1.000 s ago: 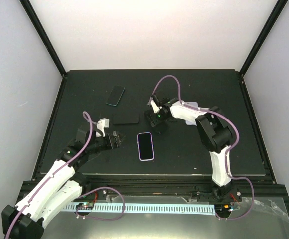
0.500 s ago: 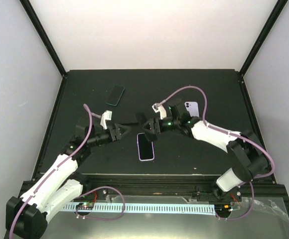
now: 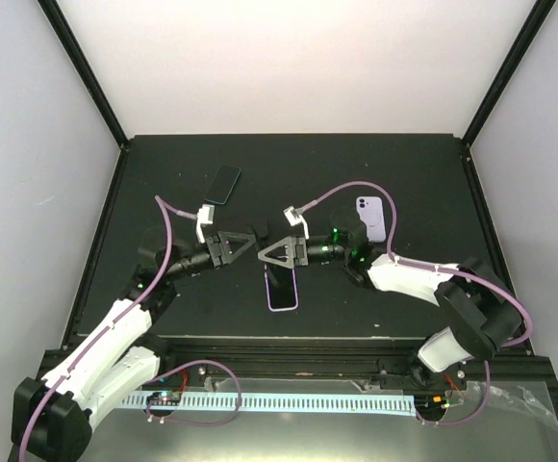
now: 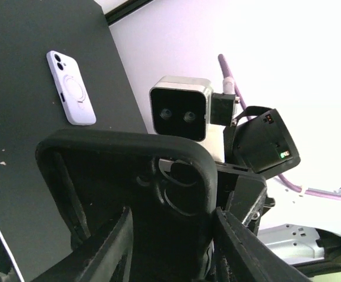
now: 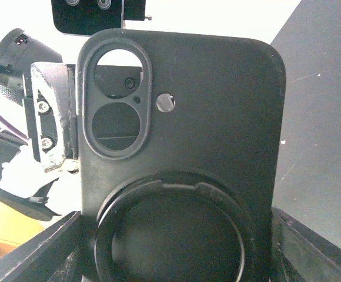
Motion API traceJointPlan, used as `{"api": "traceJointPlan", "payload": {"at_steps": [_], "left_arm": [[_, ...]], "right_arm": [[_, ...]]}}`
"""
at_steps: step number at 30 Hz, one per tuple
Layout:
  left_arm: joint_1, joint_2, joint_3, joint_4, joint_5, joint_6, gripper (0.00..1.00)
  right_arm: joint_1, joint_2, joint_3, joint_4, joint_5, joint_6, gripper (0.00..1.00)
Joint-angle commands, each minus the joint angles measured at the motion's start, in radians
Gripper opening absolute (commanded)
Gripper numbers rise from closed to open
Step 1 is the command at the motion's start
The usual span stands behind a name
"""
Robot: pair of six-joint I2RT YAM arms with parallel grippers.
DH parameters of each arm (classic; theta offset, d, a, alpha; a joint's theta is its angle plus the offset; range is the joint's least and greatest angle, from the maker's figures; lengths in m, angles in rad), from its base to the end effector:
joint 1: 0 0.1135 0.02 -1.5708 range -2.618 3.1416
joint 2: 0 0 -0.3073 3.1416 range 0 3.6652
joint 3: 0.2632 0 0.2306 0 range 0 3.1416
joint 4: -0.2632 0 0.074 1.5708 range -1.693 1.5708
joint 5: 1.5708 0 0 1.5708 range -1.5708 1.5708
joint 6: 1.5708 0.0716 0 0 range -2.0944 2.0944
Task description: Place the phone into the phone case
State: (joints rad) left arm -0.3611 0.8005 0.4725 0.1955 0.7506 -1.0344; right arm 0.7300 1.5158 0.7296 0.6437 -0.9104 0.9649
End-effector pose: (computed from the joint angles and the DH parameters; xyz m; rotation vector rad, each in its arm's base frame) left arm 0.1337 -0.1027 0.3024 -0.0088 1.9730 -1.6123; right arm 0.2005 0.2553 0.2884 -0.5963 2.0444 1.9089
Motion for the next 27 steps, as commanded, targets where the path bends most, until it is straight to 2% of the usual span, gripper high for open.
{"api": "traceJointPlan", "payload": {"at_steps": [1,5,8,14,16,22,25,27], "left_arm": [[0.004,-0.003,0.010,0.039,0.010,-0.017,0.37],[0.004,-0.007,-0.001,0.050,-0.002,-0.033,0.14],[0.004,-0.005,-0.007,0.069,0.007,-0.043,0.02],[0.004,-0.011,-0.015,0.056,0.017,-0.042,0.02],[0.005,-0.016,0.003,-0.015,0.006,-0.008,0.02],[0.005,-0.002,0.097,-0.362,-0.063,0.174,0.02],[0.004,0.033,0.170,-0.594,-0.192,0.283,0.02],[0.004,0.063,0.189,-0.669,-0.259,0.324,0.02]], "right_arm": [[0.003,-0.002,-0.027,0.189,-0.041,0.102,0.65],[0.005,0.010,-0.040,0.195,-0.044,0.094,0.65],[0.006,0.017,-0.053,0.210,-0.045,0.102,0.66],[0.005,-0.010,-0.064,0.161,-0.030,0.067,0.79],[0.004,-0.025,-0.065,0.115,-0.013,0.035,0.98],[-0.002,-0.079,-0.044,-0.132,0.047,-0.101,1.00],[-0.020,-0.113,-0.035,-0.278,0.121,-0.166,1.00],[-0.032,-0.146,-0.031,-0.382,0.192,-0.217,1.00]]}}
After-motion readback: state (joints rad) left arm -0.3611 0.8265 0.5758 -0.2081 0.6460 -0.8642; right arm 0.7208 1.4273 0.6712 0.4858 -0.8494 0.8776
